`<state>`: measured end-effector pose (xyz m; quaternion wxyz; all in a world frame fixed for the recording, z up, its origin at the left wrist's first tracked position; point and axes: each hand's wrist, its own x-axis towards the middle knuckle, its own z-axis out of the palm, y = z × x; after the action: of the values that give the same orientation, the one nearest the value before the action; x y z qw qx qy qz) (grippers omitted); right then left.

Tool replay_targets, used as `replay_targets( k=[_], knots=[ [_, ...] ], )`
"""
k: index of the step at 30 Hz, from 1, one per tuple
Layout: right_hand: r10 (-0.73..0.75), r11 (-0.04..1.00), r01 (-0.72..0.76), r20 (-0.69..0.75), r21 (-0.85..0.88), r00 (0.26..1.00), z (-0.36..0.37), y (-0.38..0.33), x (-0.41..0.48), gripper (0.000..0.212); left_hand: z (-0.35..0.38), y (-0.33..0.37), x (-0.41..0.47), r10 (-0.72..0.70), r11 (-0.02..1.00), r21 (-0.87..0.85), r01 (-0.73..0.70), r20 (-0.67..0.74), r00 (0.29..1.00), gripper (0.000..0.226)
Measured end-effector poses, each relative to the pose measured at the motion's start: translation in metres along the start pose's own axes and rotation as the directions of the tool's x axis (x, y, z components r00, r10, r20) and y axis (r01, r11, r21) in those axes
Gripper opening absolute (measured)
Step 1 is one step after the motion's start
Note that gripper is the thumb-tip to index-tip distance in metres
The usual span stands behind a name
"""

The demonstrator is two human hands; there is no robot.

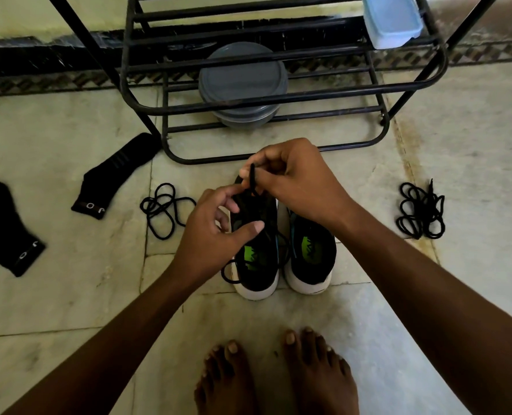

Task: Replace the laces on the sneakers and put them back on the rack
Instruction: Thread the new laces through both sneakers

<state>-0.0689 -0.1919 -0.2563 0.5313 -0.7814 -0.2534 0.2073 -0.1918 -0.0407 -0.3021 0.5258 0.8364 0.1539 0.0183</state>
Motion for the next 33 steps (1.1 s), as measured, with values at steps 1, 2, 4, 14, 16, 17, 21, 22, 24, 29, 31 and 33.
replay_targets(
  k=[1, 2, 4, 14, 16, 17, 21, 22, 24, 29, 31, 33],
  knots=[
    [-0.005, 1.000, 0.005, 0.003, -0.010, 1.000, 0.000, -0.002, 0.000, 0.015, 0.001, 0.002, 0.002, 0.004, 1.000, -0.008, -0.004, 0.024, 1.000, 0.049],
    [-0.005, 1.000, 0.005, 0.003, -0.013, 1.000, 0.000, -0.004, 0.001, 0.012, 0.002, 0.004, 0.004, 0.007, 1.000, -0.017, -0.006, 0.043, 0.999, 0.041],
    [0.006, 1.000, -0.006, -0.005, -0.009, 1.000, 0.001, -0.008, 0.002, 0.011, 0.006, 0.007, 0.003, 0.024, 0.997, -0.076, -0.019, 0.063, 0.998, 0.026],
    [-0.081, 0.983, 0.044, -0.206, -0.178, 0.975, 0.002, 0.006, 0.019, 0.020, -0.014, -0.029, 0.000, 0.044, 0.997, 0.067, -0.038, -0.082, 0.996, 0.010],
    [-0.117, 0.973, 0.068, -0.215, -0.222, 0.970, 0.004, 0.012, 0.023, 0.022, -0.019, -0.039, 0.003, 0.002, 0.996, 0.088, 0.002, -0.049, 0.999, 0.009],
    [-0.135, 0.966, 0.081, -0.213, -0.244, 0.968, 0.006, 0.016, 0.026, 0.023, -0.020, -0.042, 0.005, -0.020, 0.996, 0.092, 0.022, -0.025, 0.999, 0.008],
    [-0.160, 0.946, 0.101, -0.173, -0.307, 0.972, 0.013, 0.025, 0.032, 0.040, -0.016, -0.043, 0.004, -0.069, 0.995, 0.064, 0.070, -0.025, 0.997, 0.022],
    [-0.136, 0.950, 0.084, -0.157, -0.302, 0.978, 0.014, 0.028, 0.032, 0.048, -0.013, -0.042, 0.003, -0.082, 0.996, 0.028, 0.084, -0.040, 0.996, 0.022],
    [-0.067, 0.965, 0.033, -0.122, -0.259, 0.990, 0.015, 0.035, 0.026, 0.058, -0.008, -0.039, 0.003, -0.139, 0.986, -0.097, 0.132, -0.069, 0.988, 0.018],
    [0.057, 0.943, -0.053, 0.004, -0.329, 0.998, 0.027, 0.053, -0.006, 0.038, -0.006, -0.039, 0.015, -0.253, 0.924, -0.311, 0.221, -0.066, 0.965, 0.007],
    [0.134, 0.915, -0.069, 0.139, -0.399, 0.981, 0.032, 0.061, -0.019, 0.042, -0.004, -0.037, 0.019, -0.267, 0.917, -0.322, 0.237, -0.052, 0.962, 0.008],
    [0.201, 0.887, -0.095, 0.193, -0.451, 0.960, 0.035, 0.067, -0.026, 0.047, -0.002, -0.035, 0.022, -0.281, 0.910, -0.330, 0.253, -0.041, 0.959, 0.008]
  ],
)
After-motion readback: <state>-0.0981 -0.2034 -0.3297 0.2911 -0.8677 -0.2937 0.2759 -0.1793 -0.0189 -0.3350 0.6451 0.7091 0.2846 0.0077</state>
